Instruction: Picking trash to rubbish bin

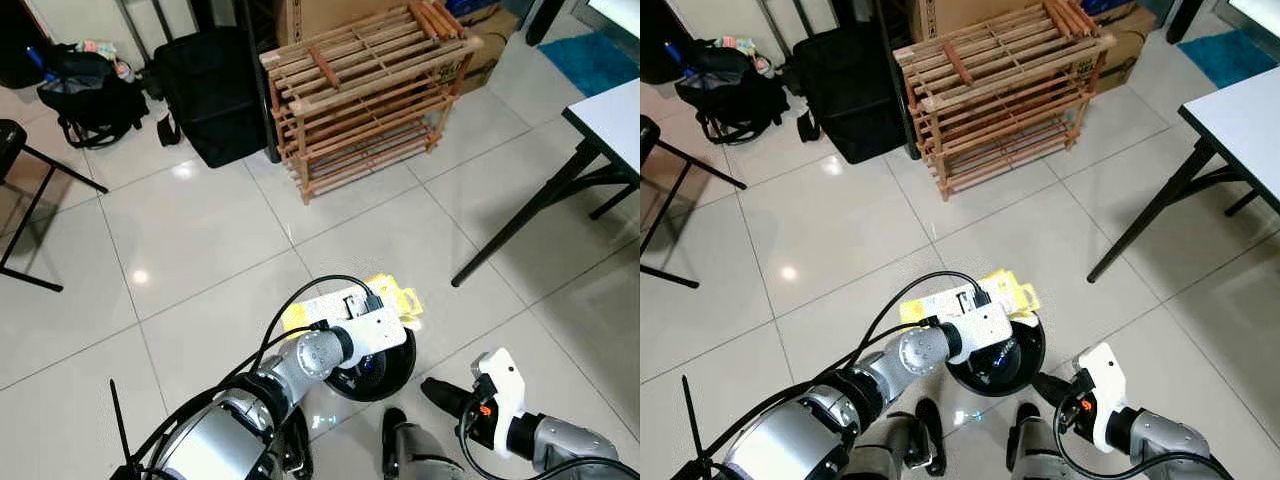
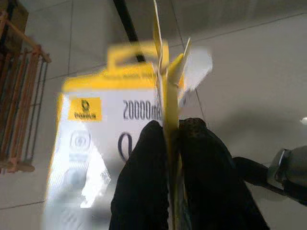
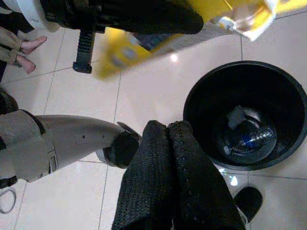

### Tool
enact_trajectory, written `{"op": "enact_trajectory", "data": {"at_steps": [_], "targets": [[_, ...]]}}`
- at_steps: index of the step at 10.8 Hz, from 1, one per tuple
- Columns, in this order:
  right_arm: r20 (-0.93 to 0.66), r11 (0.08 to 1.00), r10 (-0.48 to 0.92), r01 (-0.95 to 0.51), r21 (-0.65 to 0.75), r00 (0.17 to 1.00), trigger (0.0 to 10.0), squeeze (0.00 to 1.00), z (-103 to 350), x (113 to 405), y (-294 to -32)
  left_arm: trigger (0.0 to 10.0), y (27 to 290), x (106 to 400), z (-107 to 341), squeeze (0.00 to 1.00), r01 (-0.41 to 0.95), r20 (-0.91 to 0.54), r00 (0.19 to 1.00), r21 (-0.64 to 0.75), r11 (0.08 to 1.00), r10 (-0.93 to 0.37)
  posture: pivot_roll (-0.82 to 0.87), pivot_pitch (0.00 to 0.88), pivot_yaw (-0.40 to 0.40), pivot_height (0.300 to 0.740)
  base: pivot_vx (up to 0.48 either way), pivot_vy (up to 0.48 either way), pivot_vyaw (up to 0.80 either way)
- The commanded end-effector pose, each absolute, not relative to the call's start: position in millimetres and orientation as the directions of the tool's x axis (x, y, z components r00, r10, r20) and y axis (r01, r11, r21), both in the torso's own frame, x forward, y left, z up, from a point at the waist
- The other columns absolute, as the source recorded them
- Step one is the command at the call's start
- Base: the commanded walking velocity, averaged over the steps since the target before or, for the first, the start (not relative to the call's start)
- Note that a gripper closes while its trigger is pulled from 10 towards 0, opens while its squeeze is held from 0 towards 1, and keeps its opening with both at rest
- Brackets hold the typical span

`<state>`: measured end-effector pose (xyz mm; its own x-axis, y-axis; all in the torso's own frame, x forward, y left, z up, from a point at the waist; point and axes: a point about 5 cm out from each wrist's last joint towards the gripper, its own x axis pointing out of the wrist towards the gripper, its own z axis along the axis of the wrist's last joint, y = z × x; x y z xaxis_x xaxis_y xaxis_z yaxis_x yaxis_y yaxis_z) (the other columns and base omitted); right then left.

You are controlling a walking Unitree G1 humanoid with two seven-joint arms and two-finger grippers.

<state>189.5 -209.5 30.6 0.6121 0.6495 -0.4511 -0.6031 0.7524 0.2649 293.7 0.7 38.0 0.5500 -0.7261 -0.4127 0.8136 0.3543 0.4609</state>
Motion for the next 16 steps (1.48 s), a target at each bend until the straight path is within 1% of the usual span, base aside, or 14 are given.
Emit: {"op": "enact_trajectory", "data": {"at_steps": [1, 5, 6, 7, 9, 10, 12, 13, 14, 15, 16], "targets": [[-0.468, 0.755, 0.646, -0.592, 0.280, 0.603, 10.0, 0.00, 27, 182, -210, 10.0, -29, 277, 38, 1.00, 0.850, -0.392, 0.489, 0.416, 0.323, -0.780, -0.19, 0.296, 0.071, 0.740, 0.000, 0.000, 0.00], [-0.471, 0.756, 0.646, -0.589, 0.284, 0.601, 10.0, 0.00, 26, 180, -209, 10.0, -31, 274, 36, 1.00, 0.856, -0.395, 0.478, 0.412, 0.313, -0.785, -0.18, 0.302, 0.072, 0.740, 0.000, 0.000, 0.00], [-0.470, 0.756, 0.646, -0.590, 0.285, 0.601, 10.0, 0.00, 26, 181, -208, 10.0, -31, 273, 35, 0.62, 0.855, -0.396, 0.476, 0.415, 0.309, -0.785, -0.18, 0.301, 0.073, 0.740, 0.000, 0.000, 0.00], [-0.465, 0.761, 0.640, -0.587, 0.276, 0.612, 10.0, 0.00, 26, 185, -206, 10.0, -25, 274, 34, 0.00, 0.842, -0.368, 0.513, 0.390, 0.372, -0.775, -0.18, 0.294, 0.077, 0.740, 0.000, 0.000, 0.00], [-0.445, 0.776, 0.623, -0.577, 0.254, 0.643, 10.0, 0.00, 27, 198, -201, 10.0, 2, 288, 33, 0.00, 0.740, -0.304, 0.672, 0.291, 0.606, -0.675, -0.14, 0.271, 0.079, 0.740, 0.000, 0.000, 0.00], [-0.432, 0.786, 0.611, -0.574, 0.229, 0.664, 10.0, 0.00, 28, 210, -196, 10.0, 34, 297, 31, 0.00, 0.611, -0.261, 0.789, 0.243, 0.753, -0.555, -0.12, 0.256, 0.078, 0.740, 0.000, 0.000, 0.00], [-0.397, 0.800, 0.595, -0.563, 0.207, 0.699, 10.0, 0.00, 30, 227, -185, 10.0, 67, 296, 30, 0.00, 0.506, -0.178, 0.861, 0.215, 0.835, -0.476, -0.09, 0.229, 0.083, 0.740, 0.000, 0.000, 0.00], [-0.362, 0.821, 0.568, -0.542, 0.182, 0.739, 10.0, 0.00, 35, 239, -179, 10.0, 86, 298, 34, 0.00, 0.420, -0.126, 0.907, 0.208, 0.884, -0.401, -0.08, 0.211, 0.085, 0.740, 0.000, 0.000, 0.00], [-0.326, 0.873, 0.485, -0.470, 0.130, 0.811, 10.0, 0.00, 41, 257, -177, 10.0, 107, 302, 42, 0.00, 0.304, -0.065, 0.953, 0.187, 0.934, -0.297, -0.07, 0.187, 0.084, 0.740, 0.000, 0.000, 0.00], [-0.284, 0.899, 0.436, -0.426, 0.102, 0.854, 10.0, 0.00, 47, 269, -174, 10.0, 122, 302, 44, 0.00, 0.221, -0.038, 0.975, 0.172, 0.960, -0.217, -0.06, 0.168, 0.082, 0.740, 0.000, 0.000, 0.00], [-0.263, 0.905, 0.424, -0.417, 0.084, 0.867, 10.0, 0.00, 49, 275, -169, 10.0, 129, 298, 39, 0.00, 0.201, -0.049, 0.979, 0.196, 0.960, -0.195, -0.06, 0.159, 0.079, 0.740, 0.000, 0.000, 0.00]]}}
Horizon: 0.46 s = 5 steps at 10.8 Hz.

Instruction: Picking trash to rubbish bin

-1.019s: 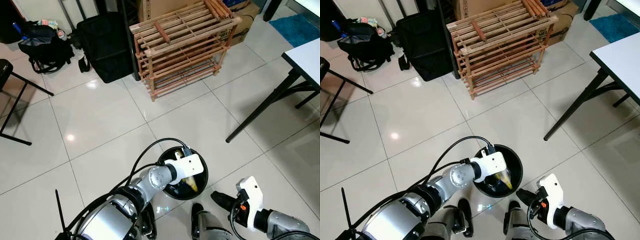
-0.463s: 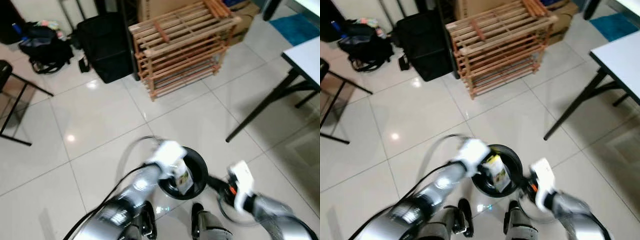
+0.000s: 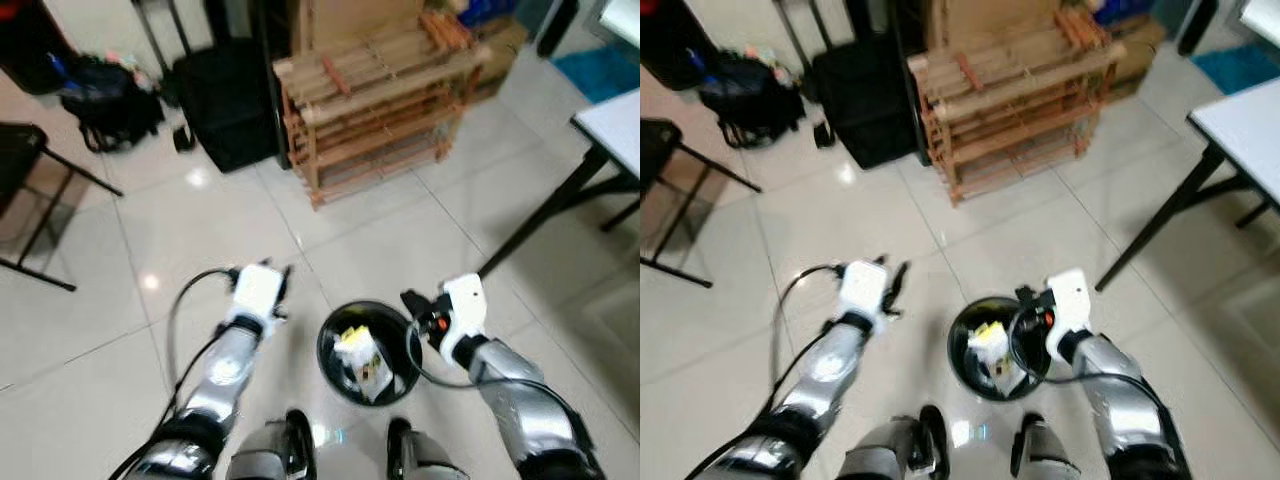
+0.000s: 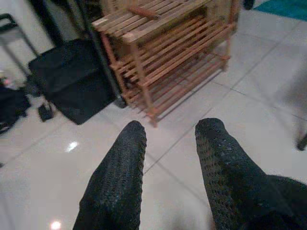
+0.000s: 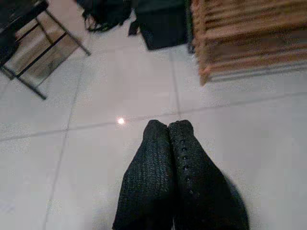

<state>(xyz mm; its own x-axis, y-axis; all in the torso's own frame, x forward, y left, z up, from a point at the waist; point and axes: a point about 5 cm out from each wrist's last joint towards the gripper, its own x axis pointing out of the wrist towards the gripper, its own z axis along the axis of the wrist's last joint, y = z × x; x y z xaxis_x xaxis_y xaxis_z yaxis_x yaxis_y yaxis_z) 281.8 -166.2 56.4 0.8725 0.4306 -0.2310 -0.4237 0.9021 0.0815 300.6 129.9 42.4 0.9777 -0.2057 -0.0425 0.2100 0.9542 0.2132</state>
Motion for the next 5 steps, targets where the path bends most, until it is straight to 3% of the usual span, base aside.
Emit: {"op": "enact_trajectory", "data": {"at_steps": [1, 5], "targets": [[-0.258, 0.919, 0.393, -0.384, 0.084, 0.883, 10.0, 0.00, 47, 280, -167, 10.0, 134, 290, 32, 0.00, 0.207, -0.072, 0.978, 0.240, 0.949, -0.195, -0.07, 0.152, 0.074, 0.740, 0.000, 0.000, 0.00], [-0.282, 0.958, 0.288, -0.277, 0.079, 0.915, 10.0, 0.00, 20, 278, -153, 10.0, 158, 258, -6, 0.00, 0.133, -0.222, 0.973, 0.280, 0.951, -0.071, -0.06, 0.148, 0.044, 0.740, 0.000, 0.000, 0.00]]}}
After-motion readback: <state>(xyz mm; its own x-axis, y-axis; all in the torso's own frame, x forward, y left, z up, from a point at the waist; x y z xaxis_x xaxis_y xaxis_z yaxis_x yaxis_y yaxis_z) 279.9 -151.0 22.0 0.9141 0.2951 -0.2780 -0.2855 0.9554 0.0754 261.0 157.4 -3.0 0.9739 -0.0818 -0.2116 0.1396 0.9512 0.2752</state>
